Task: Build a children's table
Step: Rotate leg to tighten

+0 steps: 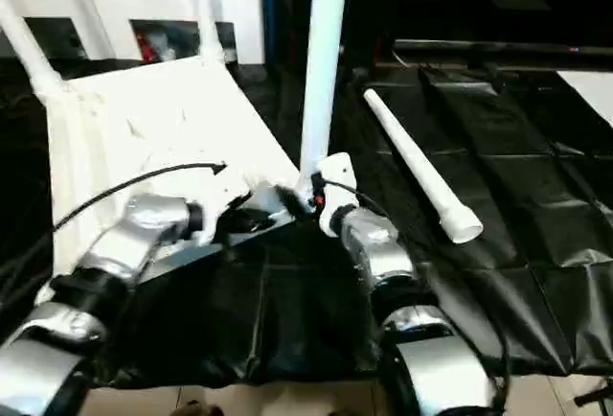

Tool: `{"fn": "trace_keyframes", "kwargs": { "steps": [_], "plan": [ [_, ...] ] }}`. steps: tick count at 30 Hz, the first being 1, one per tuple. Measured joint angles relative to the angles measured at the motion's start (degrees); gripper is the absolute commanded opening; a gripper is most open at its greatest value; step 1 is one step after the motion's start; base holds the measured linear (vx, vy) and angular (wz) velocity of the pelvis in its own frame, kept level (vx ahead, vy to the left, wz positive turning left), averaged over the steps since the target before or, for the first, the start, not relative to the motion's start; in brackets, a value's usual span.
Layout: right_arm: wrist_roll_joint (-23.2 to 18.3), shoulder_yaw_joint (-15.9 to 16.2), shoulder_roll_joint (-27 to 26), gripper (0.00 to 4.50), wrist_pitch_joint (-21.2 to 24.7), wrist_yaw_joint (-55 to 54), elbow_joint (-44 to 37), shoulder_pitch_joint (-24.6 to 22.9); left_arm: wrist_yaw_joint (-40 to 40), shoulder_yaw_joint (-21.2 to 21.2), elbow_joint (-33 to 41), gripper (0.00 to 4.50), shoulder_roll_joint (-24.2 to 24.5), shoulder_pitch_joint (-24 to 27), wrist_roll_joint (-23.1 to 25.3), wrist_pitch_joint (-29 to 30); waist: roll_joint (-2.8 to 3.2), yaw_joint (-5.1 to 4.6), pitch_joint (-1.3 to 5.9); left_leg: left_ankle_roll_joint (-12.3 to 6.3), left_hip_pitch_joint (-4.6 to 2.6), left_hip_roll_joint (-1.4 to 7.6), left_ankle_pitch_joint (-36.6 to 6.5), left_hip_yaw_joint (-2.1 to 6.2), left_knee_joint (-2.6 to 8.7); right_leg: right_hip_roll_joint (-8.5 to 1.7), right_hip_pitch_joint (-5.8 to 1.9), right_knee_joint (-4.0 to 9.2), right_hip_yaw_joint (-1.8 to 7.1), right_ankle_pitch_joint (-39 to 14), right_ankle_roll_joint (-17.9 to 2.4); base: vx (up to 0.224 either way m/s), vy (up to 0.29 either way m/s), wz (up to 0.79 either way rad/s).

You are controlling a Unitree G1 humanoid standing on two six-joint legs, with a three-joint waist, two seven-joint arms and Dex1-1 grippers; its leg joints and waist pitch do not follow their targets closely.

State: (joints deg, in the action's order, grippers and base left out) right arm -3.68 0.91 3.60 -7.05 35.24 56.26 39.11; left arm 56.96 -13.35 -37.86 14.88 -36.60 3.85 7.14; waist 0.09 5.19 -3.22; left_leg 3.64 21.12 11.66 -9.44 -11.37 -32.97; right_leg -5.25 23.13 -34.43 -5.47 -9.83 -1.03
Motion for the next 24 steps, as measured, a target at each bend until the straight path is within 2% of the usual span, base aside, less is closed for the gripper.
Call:
{"fn": "trace_keyframes", "kwargs": {
  "steps": [8,14,19,24],
  "plan": [
    [0.22,4.22,5.7,4.17,-0.17,17.93,-3.57,-1.38,9.35,-0.47,2.25,0.0,5.11,2.21,-2.64,-3.18,0.01,0.66,-0.01,-0.02,0.09,0.01,-0.01,-0.04,-0.03,0.0,0.05,0.02,0.0,-0.03,-0.01,0.0,0.0,0.0],
    [-0.73,7.72,10.71,4.17,3.23,32.39,-8.37,-2.56,17.38,-1.11,2.85,0.0,7.58,3.09,-4.2,-4.35,-0.03,2.17,-0.03,-0.02,0.17,0.03,-0.01,-0.1,-0.11,-0.02,-0.01,0.02,0.05,-0.04,0.0,0.0,0.0,0.0],
    [-1.07,9.18,11.9,3.74,4.88,38.58,-10.19,-2.88,20.95,-2.22,3.16,0.0,8.96,3.2,-4.79,-5.49,-0.04,2.91,-0.03,-0.02,0.17,0.07,-0.01,-0.09,-0.18,-0.01,-0.02,-0.04,0.05,-0.04,0.0,0.0,0.0,0.0],
    [-1.59,9.97,12.02,3.29,6.6,41.06,-11.54,-3.3,22.59,-2.33,3.14,0.0,9.48,3.26,-4.84,-5.94,-0.04,3.03,-0.03,-0.01,0.17,0.08,-0.01,-0.09,-0.18,-0.01,-0.03,-0.06,0.04,-0.04,0.0,0.0,0.0,0.0]
  ]
}}
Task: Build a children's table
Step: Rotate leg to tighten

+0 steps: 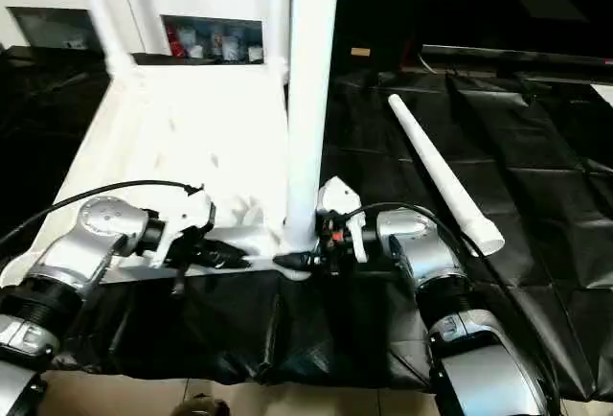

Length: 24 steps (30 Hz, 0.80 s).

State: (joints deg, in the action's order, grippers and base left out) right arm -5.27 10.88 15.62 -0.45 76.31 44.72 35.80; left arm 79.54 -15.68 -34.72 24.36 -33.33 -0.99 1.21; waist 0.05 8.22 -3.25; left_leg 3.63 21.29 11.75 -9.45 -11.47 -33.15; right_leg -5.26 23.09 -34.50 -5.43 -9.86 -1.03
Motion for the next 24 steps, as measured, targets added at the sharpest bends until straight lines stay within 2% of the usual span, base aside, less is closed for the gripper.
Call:
{"fn": "trace_keyframes", "kwargs": {
  "steps": [4,7,10,13,16,18,22,23,24],
  "plan": [
    [-0.13,0.0,-0.37,2.93,1.05,-0.25,-1.23,-0.59,0.02,0.12,-0.31,0.0,-0.12,-0.05,0.0,-0.05,0.0,0.0,0.0,0.0,0.0,0.0,0.0,0.0,0.0,0.0,0.0,0.0,0.0,0.0,0.0,0.0,0.0,0.0],
    [-0.12,-0.6,-0.9,2.85,1.37,-2.22,-1.39,-1.12,-1.25,0.15,-1.02,0.0,-0.58,-0.3,0.08,0.09,0.0,0.03,0.0,0.0,-0.03,0.0,0.0,0.0,0.0,0.0,-0.03,-0.03,0.0,0.0,0.0,0.0,0.0,0.0],
    [0.28,-3.9,-3.59,2.82,1.01,-13.15,0.12,-1.57,-7.95,1.57,-3.23,0.0,-2.86,-1.47,1.04,1.84,-0.02,-0.35,0.01,0.02,-0.17,0.0,0.01,0.0,-0.05,0.0,-0.08,-0.18,0.04,0.01,0.0,0.0,0.0,0.0],
    [0.48,-7.64,-7.64,2.8,0.25,-27.96,3.88,-0.23,-15.72,2.54,-4.53,0.0,-6.04,-3.08,2.57,4.95,-0.11,-1.99,-0.03,0.03,-0.25,0.0,0.02,0.04,-0.09,-0.01,-0.01,-0.23,0.03,-0.14,0.26,0.0,0.0,0.0],
    [0.47,-10.45,-10.38,2.79,0.23,-39.52,6.77,1.72,-22.7,2.97,-4.83,0.0,-9.68,-4.14,3.64,7.88,-0.07,-3.08,-0.02,0.04,-0.3,-0.02,0.02,0.08,-0.04,-0.01,0.0,-0.22,0.02,-0.15,0.27,0.0,0.0,0.0],
    [0.34,-12.56,-12.8,2.79,-0.27,-47.74,9.38,3.35,-27.47,3.33,-5.36,0.0,-12.0,-4.9,4.78,9.16,-0.02,-3.31,0.0,0.04,-0.3,-0.02,0.02,0.09,0.01,0.0,0.05,-0.27,0.01,-0.14,0.27,0.0,0.0,0.0],
    [0.6,-13.65,-14.53,2.79,-2.64,-53.98,11.88,4.69,-30.54,3.37,-5.51,0.0,-13.44,-5.21,5.47,9.12,0.08,-3.27,0.06,0.04,-0.28,-0.02,0.02,0.09,0.06,0.0,0.06,-0.29,0.01,-0.04,0.09,0.0,0.0,0.0],
    [0.67,-13.7,-14.65,3.14,-3.24,-54.28,12.08,4.7,-30.53,3.37,-5.5,0.0,-13.45,-5.23,5.52,9.01,0.12,-3.26,0.07,0.04,-0.27,-0.03,0.02,0.08,0.06,0.0,0.06,-0.29,0.01,-0.08,0.12,0.0,0.0,0.0],
    [0.71,-13.74,-14.8,3.14,-3.99,-54.58,12.35,4.69,-30.43,3.29,-5.5,0.0,-13.47,-5.23,5.75,8.69,0.14,-3.25,0.09,0.04,-0.25,-0.03,0.02,0.07,0.06,0.0,0.07,-0.29,0.02,-0.13,0.11,0.0,0.0,0.0]
  ]
}}
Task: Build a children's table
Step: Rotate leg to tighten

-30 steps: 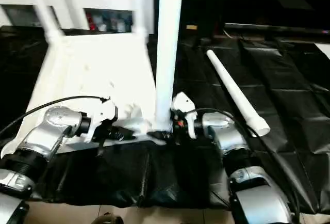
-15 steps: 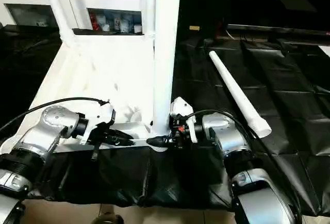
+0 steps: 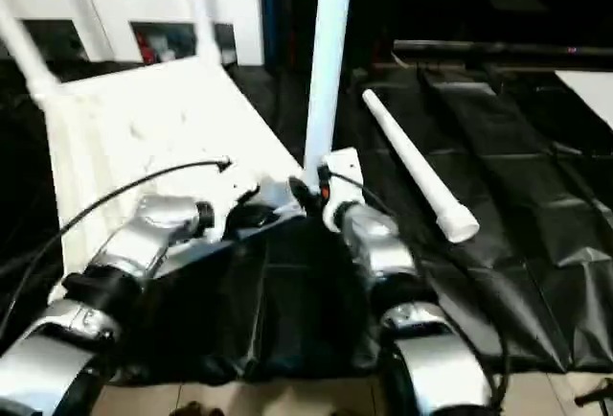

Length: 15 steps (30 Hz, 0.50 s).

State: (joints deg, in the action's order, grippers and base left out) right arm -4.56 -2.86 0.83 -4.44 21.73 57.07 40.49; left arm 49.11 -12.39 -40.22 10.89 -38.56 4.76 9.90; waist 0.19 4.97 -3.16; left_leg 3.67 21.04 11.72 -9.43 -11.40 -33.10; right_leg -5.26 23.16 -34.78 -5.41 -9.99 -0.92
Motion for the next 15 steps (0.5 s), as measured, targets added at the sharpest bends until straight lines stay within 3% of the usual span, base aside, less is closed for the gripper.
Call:
{"fn": "trace_keyframes", "kwargs": {
  "steps": [7,11,15],
  "plan": [
    [-0.01,0.12,0.61,3.98,-1.97,5.52,0.3,-0.09,4.25,-0.67,0.76,0.0,1.63,1.11,0.19,-3.59,-0.03,0.11,-0.02,-0.01,0.05,0.01,0.0,-0.02,0.0,0.0,0.04,0.02,0.0,-0.03,0.0,0.0,0.0,0.0],
    [-0.02,2.6,2.68,3.98,-3.17,14.11,-0.34,-0.92,8.23,-0.85,1.96,0.0,3.91,2.26,-0.76,-5.31,-0.03,0.17,-0.02,-0.01,0.07,0.01,0.0,-0.02,-0.02,0.0,0.04,0.02,0.0,-0.02,-0.01,0.0,0.0,0.0],
    [0.42,6.74,7.17,3.98,-3.38,28.26,-3.57,-2.96,14.64,-0.99,2.78,0.0,6.79,3.64,-2.2,-7.51,-0.04,0.84,-0.03,-0.01,0.13,0.03,0.0,-0.04,-0.05,0.0,0.04,0.02,-0.01,-0.03,0.0,0.0,0.0,0.0]
  ]
}}
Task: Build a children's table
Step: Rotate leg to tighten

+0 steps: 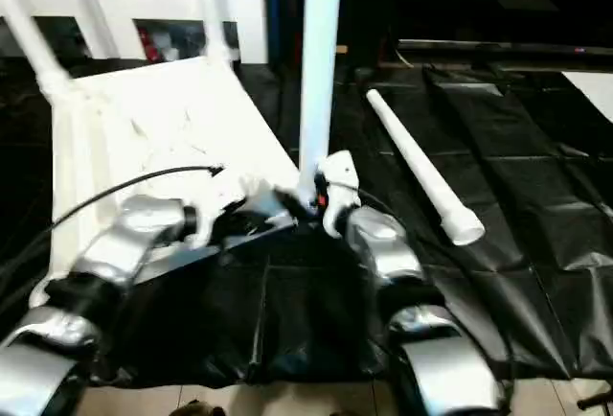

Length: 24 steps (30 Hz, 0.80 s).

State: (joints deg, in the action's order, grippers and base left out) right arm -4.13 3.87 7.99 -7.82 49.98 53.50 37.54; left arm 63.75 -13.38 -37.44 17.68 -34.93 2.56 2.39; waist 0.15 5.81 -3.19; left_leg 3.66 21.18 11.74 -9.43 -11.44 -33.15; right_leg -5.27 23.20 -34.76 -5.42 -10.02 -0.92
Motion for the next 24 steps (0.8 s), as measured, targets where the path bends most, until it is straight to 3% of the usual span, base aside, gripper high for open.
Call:
{"fn": "trace_keyframes", "kwargs": {
  "steps": [6,7,12,18,24],
  "plan": [
    [0.05,4.06,4.55,3.98,1.66,15.66,-3.57,-1.02,7.94,-0.53,0.0,0.0,3.05,0.72,-1.46,-2.87,-0.15,0.88,-0.08,0.0,0.04,0.03,0.0,-0.02,-0.06,0.0,-0.04,-0.03,0.01,0.0,0.0,0.0,0.0,0.0],
    [0.05,4.53,4.93,3.72,1.89,17.06,-3.9,-1.01,8.9,-0.59,0.0,0.0,3.55,0.72,-1.71,-3.16,-0.18,0.89,-0.09,0.0,0.05,0.04,0.0,-0.03,-0.06,-0.01,-0.04,-0.04,0.02,0.0,0.0,0.0,0.0,0.0],
    [0.04,6.49,6.3,3.31,3.26,23.33,-5.46,-1.02,13.45,-1.11,0.0,0.0,5.04,1.15,-2.75,-3.93,-0.24,1.21,-0.09,0.0,0.1,0.04,0.0,-0.03,-0.11,-0.02,-0.06,-0.04,0.03,0.0,0.0,0.0,0.0,0.0],
    [-0.03,6.76,6.61,2.89,4.26,25.09,-6.8,-1.5,14.94,-1.1,0.0,0.0,5.35,1.27,-2.89,-4.72,-0.28,1.44,-0.09,0.0,0.1,0.05,0.0,-0.02,-0.16,-0.02,-0.07,-0.08,0.04,0.0,0.0,0.0,0.0,0.0],
    [-0.26,5.12,5.08,2.82,5.49,20.61,-7.32,-2.54,12.93,-0.79,-0.01,0.0,5.25,1.2,-2.79,-3.16,-0.39,1.19,-0.08,0.0,0.03,0.06,0.0,-0.02,-0.18,-0.02,-0.07,-0.19,0.04,-0.01,0.02,0.0,0.0,0.0]
  ]
}}
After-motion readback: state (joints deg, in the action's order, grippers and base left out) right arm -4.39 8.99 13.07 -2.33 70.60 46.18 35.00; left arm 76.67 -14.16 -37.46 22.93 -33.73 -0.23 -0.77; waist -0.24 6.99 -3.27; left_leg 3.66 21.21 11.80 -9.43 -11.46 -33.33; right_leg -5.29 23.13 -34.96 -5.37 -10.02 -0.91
